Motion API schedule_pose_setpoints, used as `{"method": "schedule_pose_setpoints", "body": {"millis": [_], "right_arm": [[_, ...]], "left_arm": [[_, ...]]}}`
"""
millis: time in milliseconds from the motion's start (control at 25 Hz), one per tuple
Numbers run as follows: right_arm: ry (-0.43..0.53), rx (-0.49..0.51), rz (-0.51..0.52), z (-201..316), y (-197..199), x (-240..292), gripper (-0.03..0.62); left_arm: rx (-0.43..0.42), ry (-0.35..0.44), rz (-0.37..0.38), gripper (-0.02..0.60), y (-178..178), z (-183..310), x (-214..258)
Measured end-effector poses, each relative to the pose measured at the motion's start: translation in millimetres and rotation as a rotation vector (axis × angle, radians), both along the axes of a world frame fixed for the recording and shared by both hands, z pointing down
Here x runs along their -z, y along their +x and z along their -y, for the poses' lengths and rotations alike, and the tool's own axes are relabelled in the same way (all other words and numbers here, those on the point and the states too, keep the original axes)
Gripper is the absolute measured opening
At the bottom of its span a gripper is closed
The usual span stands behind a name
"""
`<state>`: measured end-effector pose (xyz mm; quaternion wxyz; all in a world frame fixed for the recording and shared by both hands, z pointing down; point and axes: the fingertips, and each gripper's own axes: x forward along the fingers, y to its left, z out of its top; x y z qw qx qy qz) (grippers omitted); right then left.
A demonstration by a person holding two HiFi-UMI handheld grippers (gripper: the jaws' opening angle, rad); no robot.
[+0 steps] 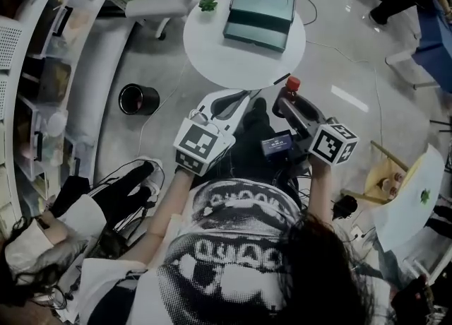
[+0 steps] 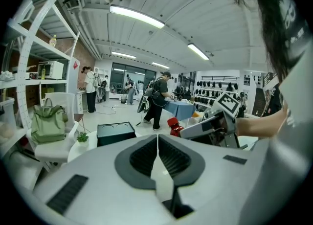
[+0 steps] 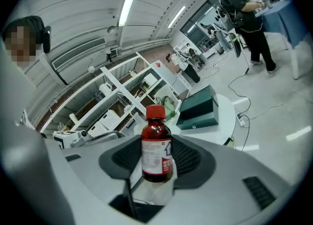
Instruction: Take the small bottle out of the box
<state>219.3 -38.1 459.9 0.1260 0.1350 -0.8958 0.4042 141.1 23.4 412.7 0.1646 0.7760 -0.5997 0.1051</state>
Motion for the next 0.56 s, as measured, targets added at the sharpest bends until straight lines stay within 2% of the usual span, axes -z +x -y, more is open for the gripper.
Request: {"method": "schedule_pose_setpoints", "body": {"millis": [560], "right_arm": [[0.006, -0.044, 0.029, 0.6, 6.9, 9.0, 0.196]], "left_arm": [[-0.02, 0.006, 0.011, 0.017, 1.4, -6.8, 2.3]]}}
